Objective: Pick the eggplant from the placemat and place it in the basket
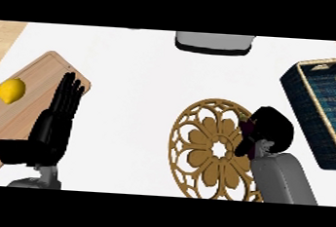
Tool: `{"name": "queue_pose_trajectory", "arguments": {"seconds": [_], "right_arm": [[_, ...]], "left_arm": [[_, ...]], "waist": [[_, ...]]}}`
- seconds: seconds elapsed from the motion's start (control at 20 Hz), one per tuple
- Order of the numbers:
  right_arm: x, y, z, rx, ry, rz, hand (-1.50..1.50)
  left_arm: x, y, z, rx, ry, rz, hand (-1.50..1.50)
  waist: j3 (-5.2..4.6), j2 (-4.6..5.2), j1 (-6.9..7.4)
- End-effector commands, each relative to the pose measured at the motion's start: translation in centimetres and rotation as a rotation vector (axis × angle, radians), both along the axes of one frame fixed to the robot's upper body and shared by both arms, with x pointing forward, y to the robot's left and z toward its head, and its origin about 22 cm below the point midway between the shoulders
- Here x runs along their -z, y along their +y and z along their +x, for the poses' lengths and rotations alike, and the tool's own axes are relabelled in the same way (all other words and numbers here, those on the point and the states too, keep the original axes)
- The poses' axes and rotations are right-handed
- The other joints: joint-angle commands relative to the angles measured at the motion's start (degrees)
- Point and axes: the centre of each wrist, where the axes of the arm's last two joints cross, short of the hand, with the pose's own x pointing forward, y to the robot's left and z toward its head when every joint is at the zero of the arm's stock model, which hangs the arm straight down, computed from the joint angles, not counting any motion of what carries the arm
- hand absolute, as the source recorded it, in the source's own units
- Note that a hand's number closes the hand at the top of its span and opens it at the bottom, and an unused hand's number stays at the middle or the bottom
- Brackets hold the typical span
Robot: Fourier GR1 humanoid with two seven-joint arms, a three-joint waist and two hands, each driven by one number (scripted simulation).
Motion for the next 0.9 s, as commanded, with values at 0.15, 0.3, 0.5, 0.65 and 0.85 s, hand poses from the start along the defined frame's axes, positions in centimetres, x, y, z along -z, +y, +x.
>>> {"name": "queue_pose_trajectory", "arguments": {"seconds": [0.15, 0.3, 0.5, 0.65, 0.85], "right_arm": [[-3.0, -4.7, 6.0, 0.454, -0.122, -0.035, 1.5], [-5.2, -4.5, 8.3, 0.518, -0.214, -0.09, 1.5], [-9.4, -4.0, 10.4, 0.56, -0.436, -0.068, 1.5], [-11.7, -3.2, 11.2, 0.568, -0.62, -0.073, 1.5], [-15.2, -1.1, 12.6, 0.561, -0.775, -0.14, 1.5]], "left_arm": [[-0.8, -1.9, 0.5, 0.075, -0.029, -0.01, 0.0], [-1.1, -2.2, 0.9, 0.096, -0.044, -0.003, 0.0], [-1.0, -2.8, 1.1, 0.107, -0.022, 0.003, 0.0], [-0.8, -3.1, 1.1, 0.11, -0.021, -0.005, 0.0], [-1.7, -2.8, 1.8, 0.11, -0.024, 0.008, 0.0]], "waist": [[0.3, 1.66, 3.97], [0.17, 1.67, 5.51], [0.22, 1.35, 5.86], [0.17, 1.23, 6.17], [0.05, 0.86, 5.93]]}}
